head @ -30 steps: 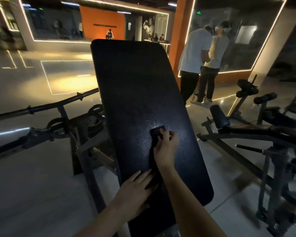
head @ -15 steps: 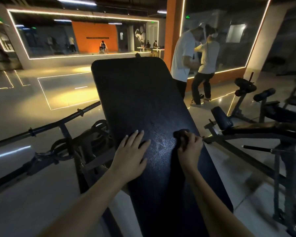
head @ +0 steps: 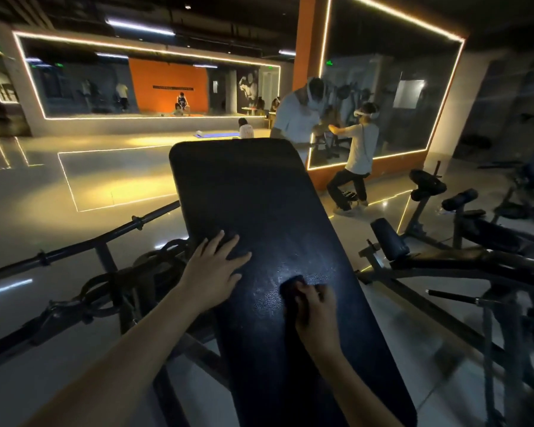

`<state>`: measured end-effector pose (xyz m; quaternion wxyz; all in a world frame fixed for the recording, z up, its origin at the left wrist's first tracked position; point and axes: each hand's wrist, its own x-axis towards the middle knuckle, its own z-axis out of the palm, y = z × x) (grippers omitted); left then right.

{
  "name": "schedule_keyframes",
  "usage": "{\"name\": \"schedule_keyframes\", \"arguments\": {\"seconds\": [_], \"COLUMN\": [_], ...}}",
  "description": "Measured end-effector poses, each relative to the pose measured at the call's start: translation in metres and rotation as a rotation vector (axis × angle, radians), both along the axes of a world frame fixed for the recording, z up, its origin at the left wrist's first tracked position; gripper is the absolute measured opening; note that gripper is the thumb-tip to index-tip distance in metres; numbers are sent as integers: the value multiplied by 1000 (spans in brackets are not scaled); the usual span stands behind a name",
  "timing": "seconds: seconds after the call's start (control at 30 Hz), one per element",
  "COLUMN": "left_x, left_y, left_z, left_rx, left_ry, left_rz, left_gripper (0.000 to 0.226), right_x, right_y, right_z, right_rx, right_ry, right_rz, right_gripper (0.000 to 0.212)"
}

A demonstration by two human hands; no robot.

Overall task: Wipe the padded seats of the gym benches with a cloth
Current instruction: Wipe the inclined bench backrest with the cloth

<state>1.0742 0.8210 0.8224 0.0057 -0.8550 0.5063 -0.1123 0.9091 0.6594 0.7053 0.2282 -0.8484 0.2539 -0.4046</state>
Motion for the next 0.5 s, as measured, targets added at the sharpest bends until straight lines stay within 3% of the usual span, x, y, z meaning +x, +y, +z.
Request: {"name": "schedule_keyframes", "arguments": {"seconds": [0.1,0.2,0.33,0.5], "left_x": [6,11,20,34], "left_y": [4,4,5,4], "left_z": [4,5,5,16], "left_rx": [-4,-27,-47,-124], "left_ry": [65,97,143,180], "left_rz": [-44,-66,-101,-156], "left_gripper": [52,53,50,43], "right_x": [-9,1,29,52], "right_y": [-61,-76,-25,78], "right_z": [18,28,21,4], "right_rx": [206,320,244,-23], "right_ry": [-10,-66,-134,-133], "right_rz": [-294,-402,-271,96], "right_gripper": [38,38,38,35]}}
